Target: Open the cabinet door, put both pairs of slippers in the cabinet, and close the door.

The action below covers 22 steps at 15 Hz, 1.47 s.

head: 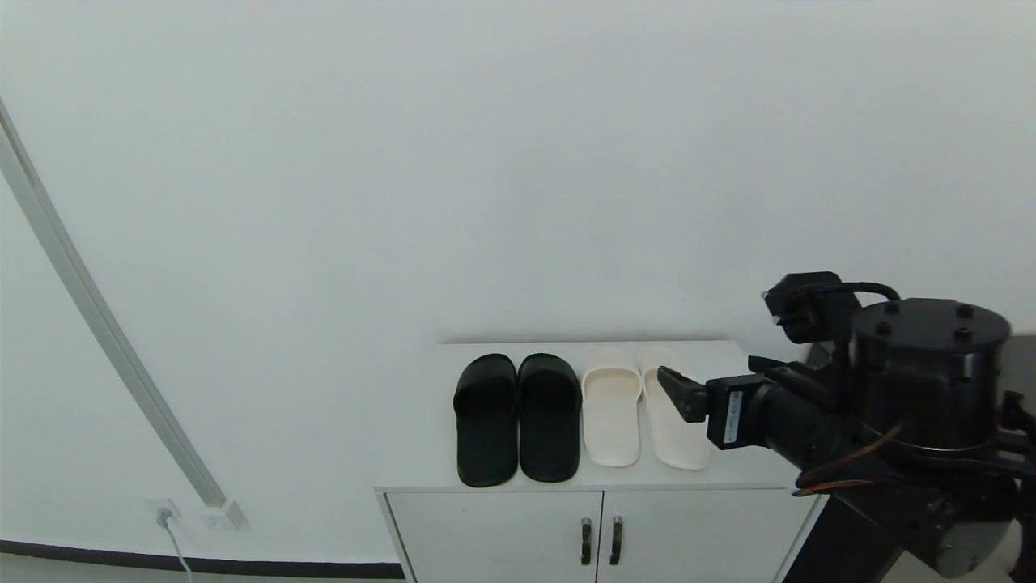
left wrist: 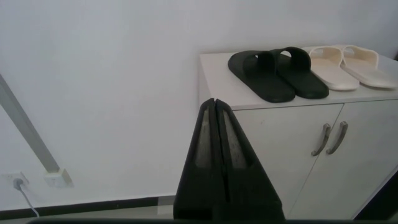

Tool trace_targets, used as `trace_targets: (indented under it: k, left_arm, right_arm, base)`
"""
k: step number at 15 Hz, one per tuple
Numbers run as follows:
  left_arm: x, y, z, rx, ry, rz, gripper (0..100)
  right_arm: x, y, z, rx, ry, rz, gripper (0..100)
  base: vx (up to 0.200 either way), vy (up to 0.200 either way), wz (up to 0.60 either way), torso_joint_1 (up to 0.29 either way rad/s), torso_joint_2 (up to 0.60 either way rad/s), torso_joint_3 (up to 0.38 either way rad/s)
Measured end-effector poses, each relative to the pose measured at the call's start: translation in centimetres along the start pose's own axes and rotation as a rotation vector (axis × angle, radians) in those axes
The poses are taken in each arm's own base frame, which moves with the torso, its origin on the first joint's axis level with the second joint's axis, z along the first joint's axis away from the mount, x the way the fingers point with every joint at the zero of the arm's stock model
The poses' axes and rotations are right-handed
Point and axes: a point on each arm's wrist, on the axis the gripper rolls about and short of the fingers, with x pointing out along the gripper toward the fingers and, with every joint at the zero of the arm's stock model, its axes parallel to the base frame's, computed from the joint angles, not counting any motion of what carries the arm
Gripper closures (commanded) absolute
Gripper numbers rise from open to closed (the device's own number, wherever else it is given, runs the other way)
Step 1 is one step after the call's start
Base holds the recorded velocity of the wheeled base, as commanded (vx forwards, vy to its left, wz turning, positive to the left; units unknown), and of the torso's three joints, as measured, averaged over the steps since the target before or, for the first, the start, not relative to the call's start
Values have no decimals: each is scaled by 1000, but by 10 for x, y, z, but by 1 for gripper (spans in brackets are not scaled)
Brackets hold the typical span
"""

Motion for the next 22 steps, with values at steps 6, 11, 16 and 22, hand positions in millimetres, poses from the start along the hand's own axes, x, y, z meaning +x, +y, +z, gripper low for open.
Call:
trace_targets:
  k: [6, 11, 16, 22]
  left_arm:
    - [0, 0, 0, 0, 0, -1, 100]
    - [0, 0, 0, 1, 0, -1, 100]
    - [0, 0, 0, 1, 0, -2, 100]
    - [0, 0, 0, 2, 0, -2, 100]
  right_arm:
    - [46, 23, -27, 26, 67, -81, 0]
    - [78, 37, -50, 9, 94, -143, 0]
    - [125, 25, -72, 21, 16, -200, 0]
    - [160, 4, -100, 2, 69, -230, 0]
  base:
    - [0, 0, 0, 0, 0, 0]
    - [0, 0, 0, 0, 0, 0]
    - [0, 0, 0, 0, 0, 0]
    - [0, 0, 0, 0, 0, 0]
